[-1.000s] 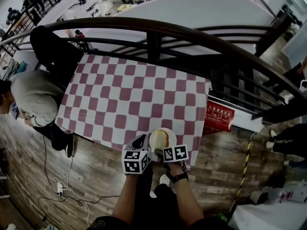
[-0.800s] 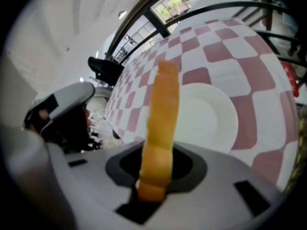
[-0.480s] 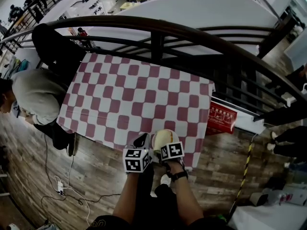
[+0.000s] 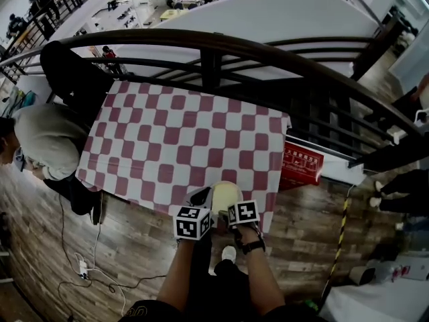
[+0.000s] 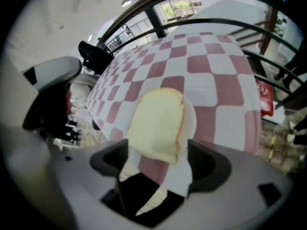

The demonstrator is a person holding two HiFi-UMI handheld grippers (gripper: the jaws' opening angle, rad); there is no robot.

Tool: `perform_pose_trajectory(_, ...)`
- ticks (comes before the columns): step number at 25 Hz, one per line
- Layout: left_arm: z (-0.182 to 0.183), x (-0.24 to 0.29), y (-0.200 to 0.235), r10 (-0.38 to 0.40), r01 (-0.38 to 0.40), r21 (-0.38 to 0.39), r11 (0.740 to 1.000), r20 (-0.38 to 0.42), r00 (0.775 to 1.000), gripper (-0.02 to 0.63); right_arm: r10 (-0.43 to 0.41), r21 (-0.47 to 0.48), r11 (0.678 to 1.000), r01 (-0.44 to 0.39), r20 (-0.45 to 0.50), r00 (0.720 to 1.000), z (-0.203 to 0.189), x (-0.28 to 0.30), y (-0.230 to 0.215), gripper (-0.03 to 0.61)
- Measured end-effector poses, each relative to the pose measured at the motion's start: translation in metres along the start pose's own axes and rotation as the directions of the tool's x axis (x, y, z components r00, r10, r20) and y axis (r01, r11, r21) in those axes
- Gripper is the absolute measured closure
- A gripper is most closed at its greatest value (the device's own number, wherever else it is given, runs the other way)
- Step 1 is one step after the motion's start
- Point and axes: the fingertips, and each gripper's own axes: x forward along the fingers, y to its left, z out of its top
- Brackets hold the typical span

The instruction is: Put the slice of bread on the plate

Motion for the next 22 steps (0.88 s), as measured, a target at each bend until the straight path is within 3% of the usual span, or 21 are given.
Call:
perform_pose_trajectory(4, 0.006, 0.001, -0.01, -0.007, 0.007, 0.022, 1.0, 0.012, 1.0, 0.597, -0.032, 0.018, 0.999, 0.032, 0.047, 0.998, 0.005, -0.014, -0.017, 0.199)
perform_pose_trajectory(7, 0.022, -0.002, -0.019, -0.005, 0.003, 0.042, 0.999, 0.042, 0.999, 0.597, -0.057, 0.005, 0.998, 0.057, 0.138, 0.989, 0.022, -0.039, -0.021, 0.201)
perform_pose_trajectory(9, 0.04, -0.007, -0.027, -0.008, 0.003, 0.064, 0.998, 0.079, 0.997, 0.597, -0.075, -0.016, 0.997, 0.081, 0.23, 0.97, 0.043, -0.066, -0.02, 0.207)
perform_pose_trajectory(11, 0.064, -0.015, -0.039, -0.016, 0.004, 0.098, 0.995, 0.13, 0.991, 0.597, -0.078, -0.034, 0.995, 0.096, 0.346, 0.935, 0.069, -0.101, -0.015, 0.283)
perform_pose_trajectory(13, 0.09, -0.024, -0.052, -0.028, 0.003, 0.134, 0.991, 0.188, 0.982, 0.597, -0.067, -0.068, 0.992, 0.11, 0.46, 0.886, 0.092, -0.138, -0.009, 0.441)
perform_pose_trajectory(16, 0.122, -0.046, -0.075, -0.044, -0.006, 0.177, 0.984, 0.275, 0.96, 0.597, -0.029, -0.126, 0.983, 0.131, 0.602, 0.798, 0.11, -0.193, 0.004, 0.544)
perform_pose_trajectory(22, 0.181, -0.097, -0.121, -0.083, -0.035, 0.245, 0.969, 0.456, 0.886, 0.597, 0.056, -0.195, 0.956, 0.218, 0.853, 0.519, 0.132, -0.31, 0.043, 0.565)
